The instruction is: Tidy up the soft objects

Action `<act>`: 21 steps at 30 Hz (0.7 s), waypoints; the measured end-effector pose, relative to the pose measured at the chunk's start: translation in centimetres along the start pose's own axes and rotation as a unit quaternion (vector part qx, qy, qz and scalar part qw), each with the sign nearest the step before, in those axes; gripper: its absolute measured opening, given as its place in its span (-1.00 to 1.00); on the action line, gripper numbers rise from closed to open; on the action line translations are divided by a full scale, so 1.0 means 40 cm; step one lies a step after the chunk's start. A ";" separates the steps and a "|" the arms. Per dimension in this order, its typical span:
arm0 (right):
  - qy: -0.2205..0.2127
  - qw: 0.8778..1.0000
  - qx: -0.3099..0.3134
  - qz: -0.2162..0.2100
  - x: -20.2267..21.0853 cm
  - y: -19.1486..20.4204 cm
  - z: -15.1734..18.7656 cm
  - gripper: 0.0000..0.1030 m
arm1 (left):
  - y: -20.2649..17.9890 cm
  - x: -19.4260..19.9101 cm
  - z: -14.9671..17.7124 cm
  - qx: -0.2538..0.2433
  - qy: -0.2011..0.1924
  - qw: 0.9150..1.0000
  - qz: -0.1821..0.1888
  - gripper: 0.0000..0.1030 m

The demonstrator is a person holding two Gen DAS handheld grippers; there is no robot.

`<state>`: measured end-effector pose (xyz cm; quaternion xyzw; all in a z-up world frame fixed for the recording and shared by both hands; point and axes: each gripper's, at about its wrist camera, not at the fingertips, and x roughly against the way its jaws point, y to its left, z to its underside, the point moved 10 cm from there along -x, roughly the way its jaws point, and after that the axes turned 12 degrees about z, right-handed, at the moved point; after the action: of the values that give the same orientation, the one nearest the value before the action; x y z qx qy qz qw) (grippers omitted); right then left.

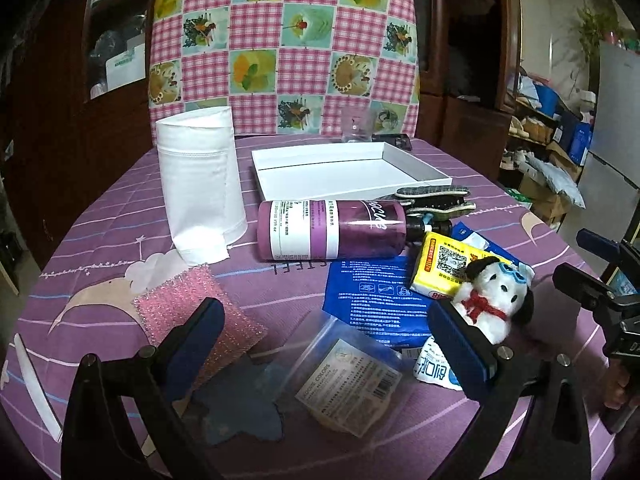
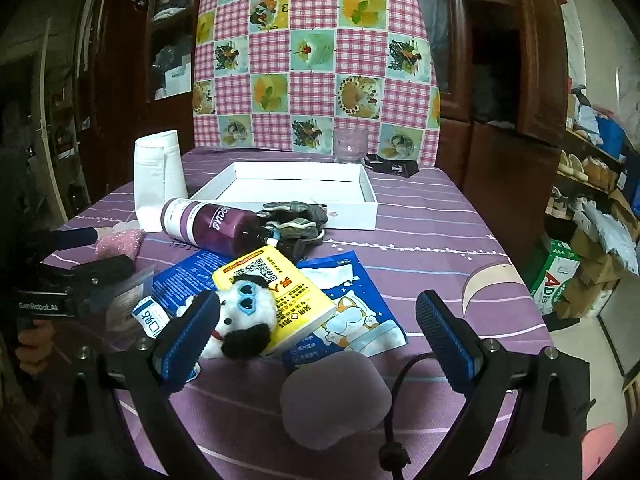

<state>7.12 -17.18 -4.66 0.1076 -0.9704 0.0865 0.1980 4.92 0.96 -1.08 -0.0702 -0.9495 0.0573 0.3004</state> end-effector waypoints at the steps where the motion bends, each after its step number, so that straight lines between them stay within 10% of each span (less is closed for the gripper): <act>1: 0.003 1.000 0.000 0.001 -0.001 0.000 0.001 0.91 | 0.000 0.000 0.000 0.000 0.000 1.000 0.000 1.00; 21: 0.030 1.000 -0.009 -0.003 -0.006 0.004 0.017 0.91 | 0.002 0.003 -0.001 -0.003 0.002 1.000 -0.011 1.00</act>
<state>7.05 -17.14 -5.40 0.1066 -0.9645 0.0802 0.2281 4.84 1.05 -0.98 -0.0612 -0.9497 0.0512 0.3029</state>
